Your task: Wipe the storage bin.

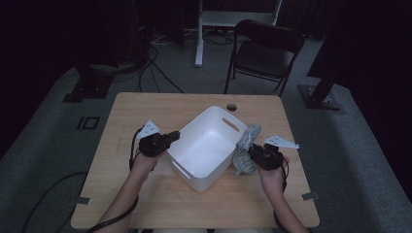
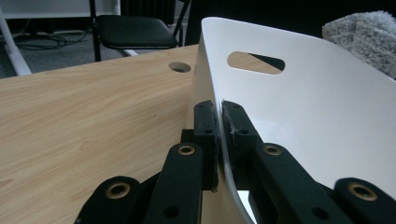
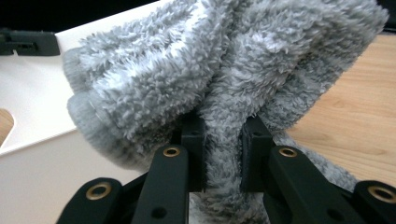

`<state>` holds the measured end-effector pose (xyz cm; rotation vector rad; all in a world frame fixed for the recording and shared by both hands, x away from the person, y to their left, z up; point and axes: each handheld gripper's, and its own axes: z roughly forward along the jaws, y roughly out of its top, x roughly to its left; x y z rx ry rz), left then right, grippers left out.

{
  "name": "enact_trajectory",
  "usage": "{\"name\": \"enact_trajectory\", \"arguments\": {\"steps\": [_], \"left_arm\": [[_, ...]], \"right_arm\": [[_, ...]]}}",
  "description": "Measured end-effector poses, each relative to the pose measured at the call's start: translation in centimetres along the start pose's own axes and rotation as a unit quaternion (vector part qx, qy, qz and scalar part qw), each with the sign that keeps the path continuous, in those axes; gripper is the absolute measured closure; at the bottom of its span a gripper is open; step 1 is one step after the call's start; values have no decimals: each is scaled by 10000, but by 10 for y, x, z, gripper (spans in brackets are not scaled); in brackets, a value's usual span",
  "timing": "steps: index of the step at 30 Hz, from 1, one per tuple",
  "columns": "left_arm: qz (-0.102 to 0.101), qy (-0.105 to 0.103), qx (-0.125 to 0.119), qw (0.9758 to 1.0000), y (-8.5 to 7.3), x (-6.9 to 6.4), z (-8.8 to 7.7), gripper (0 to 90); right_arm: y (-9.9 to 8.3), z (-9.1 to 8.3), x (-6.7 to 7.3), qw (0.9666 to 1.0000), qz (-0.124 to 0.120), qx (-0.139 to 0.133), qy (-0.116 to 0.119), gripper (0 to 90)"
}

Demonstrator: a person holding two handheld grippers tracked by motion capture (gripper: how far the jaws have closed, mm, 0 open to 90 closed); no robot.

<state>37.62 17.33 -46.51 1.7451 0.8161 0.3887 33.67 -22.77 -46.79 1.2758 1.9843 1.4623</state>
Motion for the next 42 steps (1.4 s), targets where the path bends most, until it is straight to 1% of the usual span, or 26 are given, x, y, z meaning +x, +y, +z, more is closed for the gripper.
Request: {"name": "enact_trajectory", "arguments": {"steps": [5, 9, 15, 18, 23, 27, 29, 31, 33, 35, 36, 38, 40, 42], "left_arm": [[-25, -36, -19, 10000, 0, 1, 0, 848], [-14, -33, -24, 10000, 0, 0, 0, 848], [24, -11, 4, 10000, 0, -1, 0, 846], [13, -28, -9, 10000, 0, 0, 1, 842], [12, -19, -20, 10000, 0, 0, 1, 840], [19, -9, -26, 10000, 0, -1, 1, 840], [32, -4, -25, 10000, 0, -1, 1, 840], [33, 7, -30, 10000, 0, -1, 1, 839], [77, 38, -23, 10000, 0, -2, 1, 839], [77, 44, -26, 10000, 0, -2, 1, 839], [68, 43, -25, 10000, 0, -1, 1, 839], [57, 59, -33, 10000, 0, -2, 1, 839], [50, 66, -46, 10000, 0, -2, 1, 839], [-4, 50, -67, 10000, -1, -1, 1, 833]], "right_arm": [[-3, 4, -2, 10000, 63, 42, -20, 760], [-7, 6, -3, 9999, 56, 116, -40, 760], [-16, 17, -6, 9992, 121, 369, -97, 759], [-21, 21, -9, 9986, 235, 475, -82, 760], [-26, 28, -13, 9977, 254, 609, -118, 760], [-33, 35, -16, 9965, 264, 771, -207, 759], [-39, 41, -18, 9951, 277, 905, -272, 760], [-46, 47, -21, 9936, 331, 1046, -279, 759], [-48, 50, -23, 9933, 420, 1049, -251, 760], [-45, 49, -21, 9929, 351, 1093, -301, 760], [-43, 47, -20, 9932, 327, 1073, -297, 760], [-38, 40, -19, 9947, 387, 928, -208, 760], [-30, 32, -16, 9965, 372, 742, -113, 760], [-21, 22, -10, 9980, 316, 541, -31, 760]]}}
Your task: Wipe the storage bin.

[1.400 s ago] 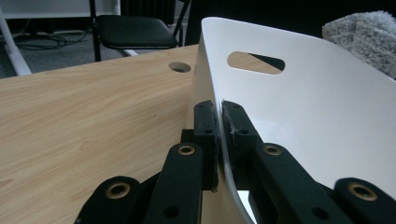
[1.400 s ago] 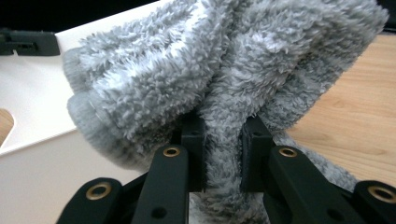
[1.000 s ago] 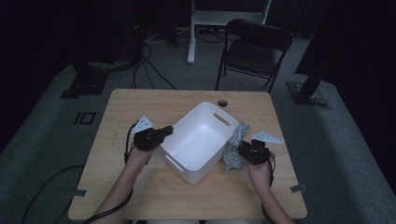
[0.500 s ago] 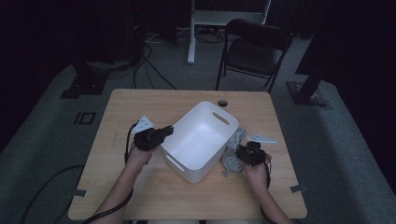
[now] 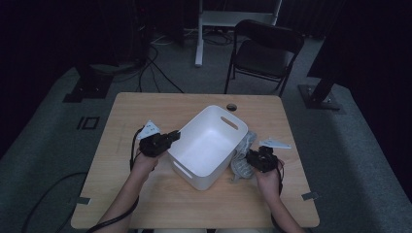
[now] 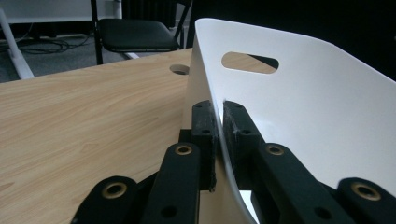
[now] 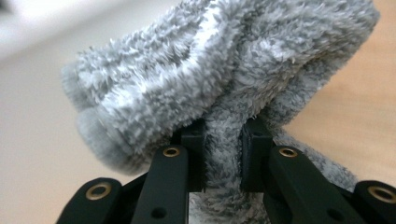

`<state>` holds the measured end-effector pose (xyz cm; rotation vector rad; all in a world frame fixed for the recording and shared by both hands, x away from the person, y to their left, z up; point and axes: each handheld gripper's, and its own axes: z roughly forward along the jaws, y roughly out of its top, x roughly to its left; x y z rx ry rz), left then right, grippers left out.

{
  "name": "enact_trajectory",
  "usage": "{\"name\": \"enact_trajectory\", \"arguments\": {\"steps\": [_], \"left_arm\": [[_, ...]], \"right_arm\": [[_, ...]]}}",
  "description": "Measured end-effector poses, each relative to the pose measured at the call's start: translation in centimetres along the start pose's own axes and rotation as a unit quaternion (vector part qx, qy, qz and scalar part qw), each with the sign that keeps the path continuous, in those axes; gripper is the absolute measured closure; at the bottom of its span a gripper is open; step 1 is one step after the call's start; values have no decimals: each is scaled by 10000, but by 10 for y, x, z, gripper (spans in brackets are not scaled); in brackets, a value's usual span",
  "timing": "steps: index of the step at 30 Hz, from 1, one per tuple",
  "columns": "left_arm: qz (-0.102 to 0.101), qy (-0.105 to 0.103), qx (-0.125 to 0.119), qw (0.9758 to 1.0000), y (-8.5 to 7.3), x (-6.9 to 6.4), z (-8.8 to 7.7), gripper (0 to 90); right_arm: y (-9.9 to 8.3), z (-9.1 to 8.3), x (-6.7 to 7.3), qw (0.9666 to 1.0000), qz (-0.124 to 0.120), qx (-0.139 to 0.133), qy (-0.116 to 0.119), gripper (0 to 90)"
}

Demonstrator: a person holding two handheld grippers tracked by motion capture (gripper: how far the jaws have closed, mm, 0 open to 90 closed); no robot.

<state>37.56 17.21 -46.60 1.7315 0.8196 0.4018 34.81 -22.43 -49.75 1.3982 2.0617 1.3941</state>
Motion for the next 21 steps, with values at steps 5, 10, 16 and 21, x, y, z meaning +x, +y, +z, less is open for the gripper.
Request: {"name": "enact_trajectory", "arguments": {"steps": [5, 10, 16, 21], "left_arm": [[25, 6, 15, 10000, 0, -1, 0, 835], [73, -32, 29, 10000, 1, -1, 0, 836], [90, -64, 38, 9999, 1, -1, 1, 834], [83, -78, 23, 9999, 1, -1, 1, 832]], "right_arm": [[15, -26, 23, 9979, -257, -583, 91, 760], [11, -20, 26, 9980, -305, -561, 21, 761], [5, -9, 22, 9990, -321, -300, -105, 760], [0, -2, 17, 9996, -236, -120, -132, 760]]}}
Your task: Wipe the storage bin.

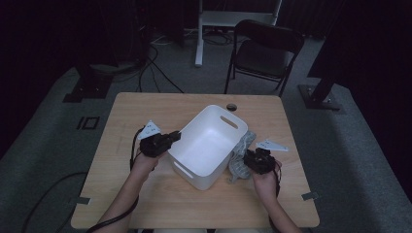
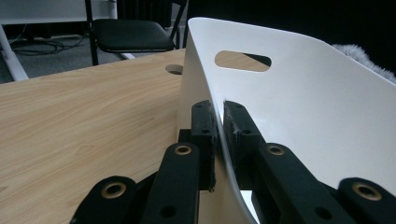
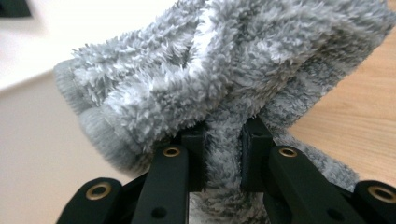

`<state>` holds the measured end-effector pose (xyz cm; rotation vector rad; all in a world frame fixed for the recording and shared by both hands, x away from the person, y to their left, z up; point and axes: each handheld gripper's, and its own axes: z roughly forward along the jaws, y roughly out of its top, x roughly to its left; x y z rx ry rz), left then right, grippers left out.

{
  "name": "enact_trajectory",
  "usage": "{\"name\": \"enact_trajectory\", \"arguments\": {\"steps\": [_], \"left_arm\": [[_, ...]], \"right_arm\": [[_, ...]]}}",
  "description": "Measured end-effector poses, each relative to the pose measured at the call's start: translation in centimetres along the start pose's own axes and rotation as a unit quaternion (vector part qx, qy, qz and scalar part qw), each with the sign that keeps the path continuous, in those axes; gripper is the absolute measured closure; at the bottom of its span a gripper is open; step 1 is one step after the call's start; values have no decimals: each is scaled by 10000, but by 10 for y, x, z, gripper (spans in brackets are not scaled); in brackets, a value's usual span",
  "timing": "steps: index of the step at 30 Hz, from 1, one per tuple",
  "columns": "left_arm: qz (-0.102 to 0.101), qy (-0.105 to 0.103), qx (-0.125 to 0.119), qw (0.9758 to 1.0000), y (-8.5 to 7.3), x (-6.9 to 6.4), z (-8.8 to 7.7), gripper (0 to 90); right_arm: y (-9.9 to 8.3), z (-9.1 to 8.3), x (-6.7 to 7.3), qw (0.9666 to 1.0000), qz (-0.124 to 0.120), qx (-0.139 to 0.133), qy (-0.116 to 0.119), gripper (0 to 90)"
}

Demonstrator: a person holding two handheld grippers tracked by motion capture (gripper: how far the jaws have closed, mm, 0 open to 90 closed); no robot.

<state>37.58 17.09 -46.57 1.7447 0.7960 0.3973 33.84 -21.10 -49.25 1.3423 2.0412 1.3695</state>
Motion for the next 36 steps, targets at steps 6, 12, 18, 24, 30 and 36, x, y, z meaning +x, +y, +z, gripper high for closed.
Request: {"name": "enact_trajectory", "arguments": {"steps": [6, 12, 18, 24, 30, 36], "left_arm": [[21, -11, -3, 10000, 0, -1, 0, 830], [-38, -11, -43, 10000, -1, 0, 1, 823], [22, 81, -28, 10000, 0, -2, 1, 825], [38, 152, -33, 9999, 0, -3, 1, 825], [20, 174, -36, 9998, 0, -4, 2, 825], [12, 92, -45, 9999, 0, -3, 2, 826]], "right_arm": [[-7, 9, -6, 9998, 110, 171, -14, 760], [-14, 19, -12, 9990, 147, 413, -70, 760], [-23, 31, -19, 9975, 199, 665, -142, 759], [-18, 23, -16, 9981, 258, 557, -26, 760], [1, -6, -1, 9996, 90, 7, 250, 760], [9, -19, 17, 9990, -248, -268, 246, 760]]}}
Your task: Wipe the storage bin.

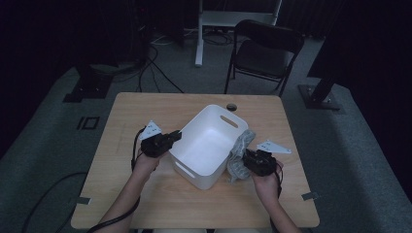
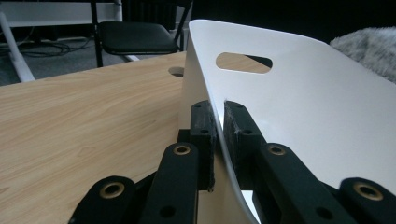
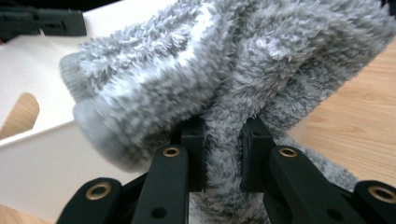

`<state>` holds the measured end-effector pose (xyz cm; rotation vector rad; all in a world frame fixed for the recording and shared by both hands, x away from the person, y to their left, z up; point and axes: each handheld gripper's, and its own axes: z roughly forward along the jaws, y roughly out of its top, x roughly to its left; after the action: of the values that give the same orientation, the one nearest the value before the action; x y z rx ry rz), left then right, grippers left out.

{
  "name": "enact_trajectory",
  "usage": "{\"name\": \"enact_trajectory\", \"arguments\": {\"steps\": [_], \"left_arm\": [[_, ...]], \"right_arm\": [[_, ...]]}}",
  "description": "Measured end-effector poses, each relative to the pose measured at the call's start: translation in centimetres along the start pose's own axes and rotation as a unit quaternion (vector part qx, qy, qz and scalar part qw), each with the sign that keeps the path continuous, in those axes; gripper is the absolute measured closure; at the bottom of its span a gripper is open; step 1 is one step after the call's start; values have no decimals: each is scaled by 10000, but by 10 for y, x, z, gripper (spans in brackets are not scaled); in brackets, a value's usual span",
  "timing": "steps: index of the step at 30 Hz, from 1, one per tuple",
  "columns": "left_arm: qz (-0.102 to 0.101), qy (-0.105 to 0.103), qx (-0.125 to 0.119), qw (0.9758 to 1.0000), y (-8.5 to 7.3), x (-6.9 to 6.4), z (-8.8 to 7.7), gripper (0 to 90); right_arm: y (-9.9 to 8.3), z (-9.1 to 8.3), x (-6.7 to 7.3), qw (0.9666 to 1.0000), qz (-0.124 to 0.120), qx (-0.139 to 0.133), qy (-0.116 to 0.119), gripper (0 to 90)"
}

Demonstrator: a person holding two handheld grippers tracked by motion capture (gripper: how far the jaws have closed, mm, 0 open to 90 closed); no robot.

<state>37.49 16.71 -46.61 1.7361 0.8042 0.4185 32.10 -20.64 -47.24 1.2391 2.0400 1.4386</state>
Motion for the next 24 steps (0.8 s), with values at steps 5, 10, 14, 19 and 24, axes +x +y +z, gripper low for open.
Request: {"name": "enact_trajectory", "arguments": {"steps": [5, 10, 14, 19, 24], "left_arm": [[26, -18, 9, 10000, 0, 0, 0, 823], [48, -19, 8, 10000, 0, 0, 1, 822], [33, -22, 3, 10000, 0, 0, 1, 822], [32, -29, -2, 10000, 0, 0, 1, 821], [-27, -42, -26, 10000, 0, 1, 1, 816]], "right_arm": [[-10, 13, -5, 9997, 135, 217, -11, 760], [-17, 21, -9, 9990, 158, 418, -80, 760], [-21, 27, -13, 9982, 175, 562, -130, 759], [-32, 39, -21, 9958, 314, 842, -164, 759], [-41, 50, -28, 9930, 489, 1068, -135, 758]]}}
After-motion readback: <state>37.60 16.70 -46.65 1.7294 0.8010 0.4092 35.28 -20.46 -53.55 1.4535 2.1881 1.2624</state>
